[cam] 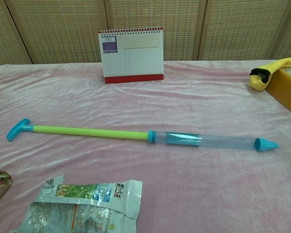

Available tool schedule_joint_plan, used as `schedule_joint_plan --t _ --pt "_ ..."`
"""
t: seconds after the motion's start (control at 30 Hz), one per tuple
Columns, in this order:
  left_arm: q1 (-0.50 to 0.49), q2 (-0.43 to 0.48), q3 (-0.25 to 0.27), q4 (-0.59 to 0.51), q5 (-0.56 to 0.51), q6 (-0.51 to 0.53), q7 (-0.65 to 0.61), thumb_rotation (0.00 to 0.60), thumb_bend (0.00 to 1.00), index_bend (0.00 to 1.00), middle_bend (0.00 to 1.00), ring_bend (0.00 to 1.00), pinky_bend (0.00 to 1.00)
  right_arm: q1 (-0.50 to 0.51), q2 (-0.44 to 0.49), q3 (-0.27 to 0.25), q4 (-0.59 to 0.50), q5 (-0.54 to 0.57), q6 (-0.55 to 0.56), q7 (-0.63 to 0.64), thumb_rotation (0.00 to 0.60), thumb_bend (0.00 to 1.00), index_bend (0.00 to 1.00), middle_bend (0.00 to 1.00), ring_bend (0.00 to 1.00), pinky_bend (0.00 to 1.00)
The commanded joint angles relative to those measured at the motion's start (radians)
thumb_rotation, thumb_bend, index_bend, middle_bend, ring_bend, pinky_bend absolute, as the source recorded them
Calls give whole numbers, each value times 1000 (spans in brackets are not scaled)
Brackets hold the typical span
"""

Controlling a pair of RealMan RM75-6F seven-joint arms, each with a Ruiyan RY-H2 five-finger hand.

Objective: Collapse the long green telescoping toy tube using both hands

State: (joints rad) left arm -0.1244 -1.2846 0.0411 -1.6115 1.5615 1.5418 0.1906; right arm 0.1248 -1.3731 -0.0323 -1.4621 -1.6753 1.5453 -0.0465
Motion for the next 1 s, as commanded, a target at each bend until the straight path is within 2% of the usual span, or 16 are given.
schedule_joint_plan --t 0.03,0.6,0.83,0.9,0.93,1.0 --pt "1 -2 -3 2 -4 -7 4 600 204 0 0 0 0 2 -2 1 3 5 -10 3 600 176 0 0 0 0" --pt "3 -6 -19 -2 -10 -34 10 600 204 0 0 0 0 -1 9 9 -13 2 -10 14 600 175 0 0 0 0" --pt "-17 18 -41 -40 -36 -70 40 600 206 0 4 9 17 -3 18 10 -19 7 -15 26 600 175 0 0 0 0" --pt "-33 36 -69 -70 -67 -86 77 600 219 0 120 131 165 -4 20 9 -23 5 -13 30 600 175 0 0 0 0" --pt "-45 46 -88 -95 -93 -103 98 600 228 3 249 252 286 -4 22 9 -24 3 -12 32 600 175 0 0 0 0" --pt "-69 52 -117 -115 -125 -130 118 600 235 22 466 438 451 -4 23 9 -25 3 -15 33 600 175 0 0 0 0"
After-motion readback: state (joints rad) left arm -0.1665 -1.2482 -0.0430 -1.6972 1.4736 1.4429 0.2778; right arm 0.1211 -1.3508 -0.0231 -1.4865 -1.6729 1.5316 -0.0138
